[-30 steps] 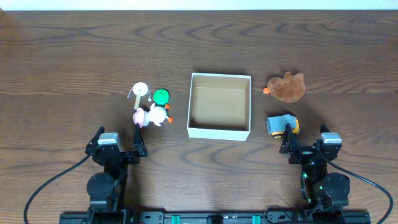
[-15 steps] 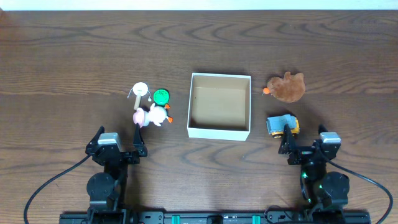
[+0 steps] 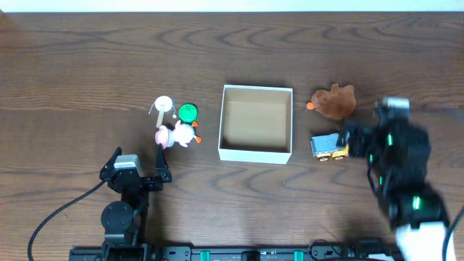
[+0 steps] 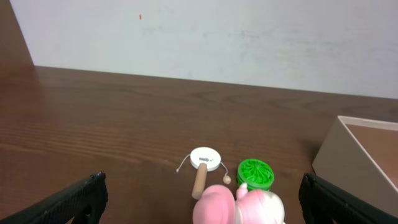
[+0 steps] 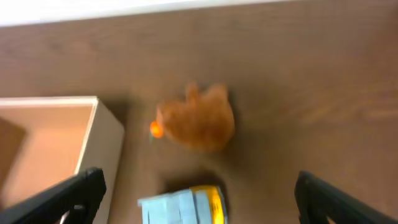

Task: Pack container
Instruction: 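Move the right gripper over the yellow-grey toy truck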

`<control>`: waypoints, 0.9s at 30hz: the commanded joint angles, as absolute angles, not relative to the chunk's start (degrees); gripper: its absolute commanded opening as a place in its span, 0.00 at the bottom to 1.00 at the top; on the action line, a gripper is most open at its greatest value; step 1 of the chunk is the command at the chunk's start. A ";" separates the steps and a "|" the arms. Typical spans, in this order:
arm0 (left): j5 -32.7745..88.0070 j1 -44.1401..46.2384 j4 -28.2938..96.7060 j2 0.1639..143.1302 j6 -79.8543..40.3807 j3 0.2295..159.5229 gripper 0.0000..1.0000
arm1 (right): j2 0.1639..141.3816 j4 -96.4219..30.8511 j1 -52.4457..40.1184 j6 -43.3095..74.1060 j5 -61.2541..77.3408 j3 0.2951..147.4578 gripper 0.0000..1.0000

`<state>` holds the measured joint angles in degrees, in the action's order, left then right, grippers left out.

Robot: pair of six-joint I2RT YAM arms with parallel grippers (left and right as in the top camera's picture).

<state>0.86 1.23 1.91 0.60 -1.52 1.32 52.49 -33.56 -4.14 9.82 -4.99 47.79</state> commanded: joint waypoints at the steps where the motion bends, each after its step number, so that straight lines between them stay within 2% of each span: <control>1: -0.67 0.99 4.12 0.30 -1.74 0.23 0.98 | 64.12 -39.59 -3.66 9.08 -6.00 57.36 0.99; 4: -0.69 0.99 4.12 0.30 -1.74 0.23 0.98 | 72.69 -43.53 -3.70 9.15 -4.89 63.92 0.99; 9: -0.69 0.99 4.12 0.30 -1.74 0.23 0.98 | 80.86 -40.29 -3.70 9.45 -2.17 66.08 0.99; 14: -0.69 0.99 4.12 0.30 -1.74 0.23 0.98 | 84.18 -37.87 -3.70 10.94 9.91 66.04 0.99; 16: -0.69 0.99 4.12 0.30 -1.74 0.23 0.98 | 84.82 -36.56 -3.70 17.58 8.71 66.04 0.88; 18: -0.67 0.99 4.12 0.30 -1.74 0.23 0.98 | 85.06 -36.51 -3.70 27.35 4.49 66.04 0.86; 23: -0.69 0.97 4.12 0.30 -1.74 0.23 0.98 | 85.10 -40.86 -4.78 47.44 -6.33 65.78 0.90; 27: -0.69 0.99 4.12 0.30 -1.74 0.23 0.98 | 85.12 -43.81 -6.28 51.96 -7.73 65.30 0.97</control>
